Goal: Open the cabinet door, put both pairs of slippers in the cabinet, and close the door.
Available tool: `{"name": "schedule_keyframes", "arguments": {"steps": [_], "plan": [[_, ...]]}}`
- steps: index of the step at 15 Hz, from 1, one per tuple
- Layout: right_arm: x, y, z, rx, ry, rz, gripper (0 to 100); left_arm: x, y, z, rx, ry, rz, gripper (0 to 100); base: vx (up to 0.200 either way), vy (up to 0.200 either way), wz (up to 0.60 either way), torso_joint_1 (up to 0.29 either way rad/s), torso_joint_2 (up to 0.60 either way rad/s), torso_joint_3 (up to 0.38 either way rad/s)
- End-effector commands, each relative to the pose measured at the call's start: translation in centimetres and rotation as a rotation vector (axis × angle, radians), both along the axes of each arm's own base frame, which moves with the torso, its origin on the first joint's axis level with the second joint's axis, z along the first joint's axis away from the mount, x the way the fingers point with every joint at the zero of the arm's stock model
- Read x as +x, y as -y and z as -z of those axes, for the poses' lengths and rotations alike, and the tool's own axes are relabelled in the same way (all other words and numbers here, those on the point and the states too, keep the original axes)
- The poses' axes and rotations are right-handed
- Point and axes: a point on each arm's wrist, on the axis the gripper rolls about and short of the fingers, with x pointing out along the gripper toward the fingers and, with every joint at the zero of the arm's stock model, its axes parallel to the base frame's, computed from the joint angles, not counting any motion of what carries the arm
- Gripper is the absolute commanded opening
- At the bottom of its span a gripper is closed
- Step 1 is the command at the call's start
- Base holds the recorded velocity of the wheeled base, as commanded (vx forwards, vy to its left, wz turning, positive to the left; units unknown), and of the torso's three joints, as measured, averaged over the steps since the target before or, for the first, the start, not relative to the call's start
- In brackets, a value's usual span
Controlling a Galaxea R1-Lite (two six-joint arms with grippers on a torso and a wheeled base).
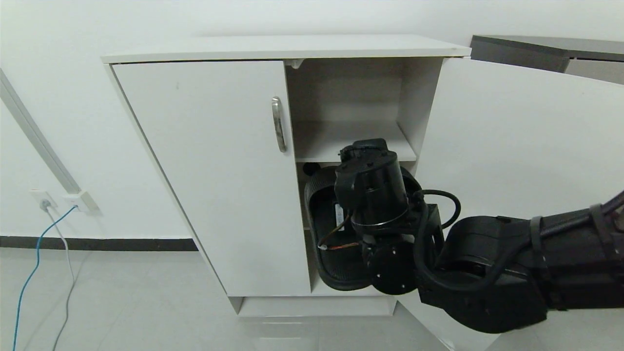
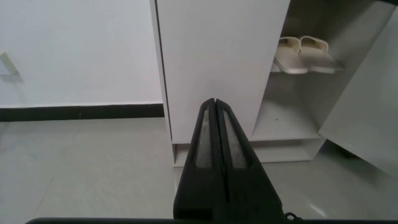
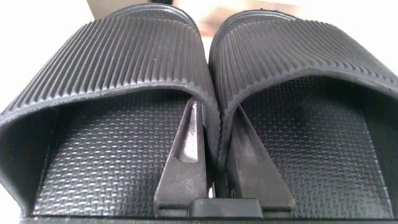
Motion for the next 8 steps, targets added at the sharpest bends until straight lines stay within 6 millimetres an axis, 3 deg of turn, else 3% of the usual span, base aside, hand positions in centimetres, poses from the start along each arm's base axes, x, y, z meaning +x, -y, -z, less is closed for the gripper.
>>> {"name": "schedule_keyframes", "arguments": {"steps": [1, 7, 8], "plan": [[1.3, 0.0, -0.4, 0.008, 0.011, 0.029, 0, 0.0, 0.0, 0.0, 0.0, 0.001, 0.0, 0, 0.0, 0.0, 0.0, 0.0, 0.0, 0.0], [2.4, 0.2, -0.5, 0.002, 0.025, 0.043, 0, 0.0, 0.0, 0.0, 0.0, 0.001, -0.001, 0, 0.0, 0.0, 0.0, 0.0, 0.0, 0.0], [2.4, 0.2, -0.6, 0.005, 0.034, 0.041, 0, 0.0, 0.0, 0.0, 0.0, 0.001, -0.001, 0, 0.2, 0.0, 0.0, 0.002, 0.01, 0.007]]}}
